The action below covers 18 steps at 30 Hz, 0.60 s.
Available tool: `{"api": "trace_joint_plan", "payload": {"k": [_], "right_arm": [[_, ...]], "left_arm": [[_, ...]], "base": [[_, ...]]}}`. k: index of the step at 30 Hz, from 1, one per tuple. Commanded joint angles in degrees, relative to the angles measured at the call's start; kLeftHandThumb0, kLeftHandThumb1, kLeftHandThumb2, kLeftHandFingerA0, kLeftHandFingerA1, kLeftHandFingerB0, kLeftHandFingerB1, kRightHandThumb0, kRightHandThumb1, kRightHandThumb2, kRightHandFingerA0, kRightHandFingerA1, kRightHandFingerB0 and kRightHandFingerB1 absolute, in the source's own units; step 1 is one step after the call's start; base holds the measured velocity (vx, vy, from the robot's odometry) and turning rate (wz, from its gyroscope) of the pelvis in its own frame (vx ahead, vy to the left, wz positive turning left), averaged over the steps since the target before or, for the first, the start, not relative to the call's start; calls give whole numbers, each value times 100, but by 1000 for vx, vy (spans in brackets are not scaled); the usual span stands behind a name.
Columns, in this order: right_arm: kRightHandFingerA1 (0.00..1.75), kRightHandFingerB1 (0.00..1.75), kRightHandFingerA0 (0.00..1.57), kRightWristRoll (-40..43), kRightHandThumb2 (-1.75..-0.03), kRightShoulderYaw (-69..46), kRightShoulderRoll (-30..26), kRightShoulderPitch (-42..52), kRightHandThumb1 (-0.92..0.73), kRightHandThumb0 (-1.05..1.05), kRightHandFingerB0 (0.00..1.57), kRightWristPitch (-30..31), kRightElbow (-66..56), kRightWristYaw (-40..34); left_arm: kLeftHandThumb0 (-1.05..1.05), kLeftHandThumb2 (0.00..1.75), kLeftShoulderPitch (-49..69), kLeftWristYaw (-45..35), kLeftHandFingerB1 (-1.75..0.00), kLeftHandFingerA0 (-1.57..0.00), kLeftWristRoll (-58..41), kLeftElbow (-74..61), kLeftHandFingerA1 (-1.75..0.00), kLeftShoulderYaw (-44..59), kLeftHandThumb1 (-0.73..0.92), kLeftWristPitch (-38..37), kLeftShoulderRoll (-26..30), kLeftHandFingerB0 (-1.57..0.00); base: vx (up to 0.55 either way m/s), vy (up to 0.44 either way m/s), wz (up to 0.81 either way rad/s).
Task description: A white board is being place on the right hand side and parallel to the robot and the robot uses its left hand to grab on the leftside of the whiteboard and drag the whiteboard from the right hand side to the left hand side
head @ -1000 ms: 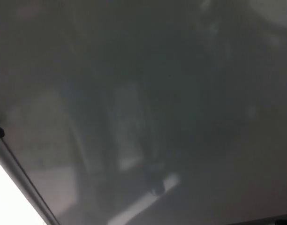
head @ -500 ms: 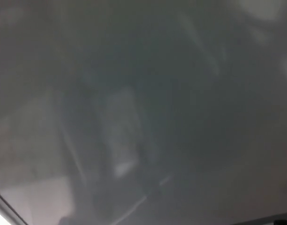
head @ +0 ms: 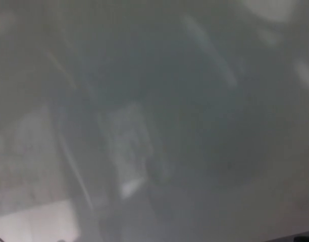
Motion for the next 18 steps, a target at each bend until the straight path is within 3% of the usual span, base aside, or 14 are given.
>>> {"api": "trace_joint_plan", "payload": {"k": [1, 4, 5, 9, 11, 12, 13, 15, 16, 17, 18], "right_arm": [[102, 76, 76, -34, -86, 8, -61, -17, -70, -56, 35, -127, 61, -57], [103, 77, 74, -54, -86, 25, -66, -14, -70, -56, 34, -100, 30, -74], [103, 76, 71, -53, -86, 22, -80, -15, -71, -55, 33, -112, 40, -59], [103, 76, 73, -54, -86, 25, -67, -43, -71, -55, 33, -131, 86, -58], [103, 75, 72, -15, -88, 10, -53, -53, -71, -56, 31, -74, 92, -7], [103, 77, 72, -58, -86, 33, -62, -31, -70, -58, 33, -140, 73, -56], [104, 77, 70, -48, -86, 29, -65, -10, -71, -56, 33, -184, 55, -29], [104, 77, 71, -22, -86, 17, -66, -11, -71, -56, 33, -168, 65, 9], [96, 72, 76, -15, -107, 10, -59, -19, -58, -56, 37, -128, 44, -20], [101, 75, 72, -16, -87, 6, -61, -34, -70, -53, 34, -126, 55, -30], [101, 75, 72, -21, -87, 6, -67, -50, -70, -53, 34, -144, 80, -27]], "left_arm": [[8, 66, 150, -582, -71, -61, 145, -88, -106, -165, 87, 213, 89, -69], [9, 66, 100, -611, -74, -60, 131, 27, -99, -194, 87, 391, 118, -67], [7, 62, 104, -578, -70, -57, 153, 4, -114, -235, 88, 531, 143, -66], [8, 65, 105, -813, -71, -56, 41, 106, -111, -214, 90, 576, 146, -62], [7, 63, 123, -776, -70, -57, 97, 141, -121, -218, 89, 381, 166, -64], [17, 71, 100, -796, -77, -56, 83, 213, -121, -205, 92, 407, 152, -63], [12, 66, 104, -746, -76, -61, 160, 262, -107, -236, 91, 267, 167, -66], [9, 64, 133, -624, -75, -61, 300, 284, -104, -299, 91, 25, 226, -68], [10, 66, 124, -618, -77, -57, 300, 304, -95, -303, 91, 64, 252, -65], [10, 66, 145, -573, -75, -58, 296, 327, -79, -289, 89, 21, 279, -66], [10, 66, 177, -520, -75, -58, 295, 340, -79, -266, 89, -50, 298, -66]], "base": [[0, 0, 0], [0, 0, 0], [0, 0, 0], [0, 0, 0], [0, 0, 0], [0, 0, 0], [0, 0, 0], [0, 0, 0], [0, 0, 0], [0, 0, 0], [0, 0, 0]]}}
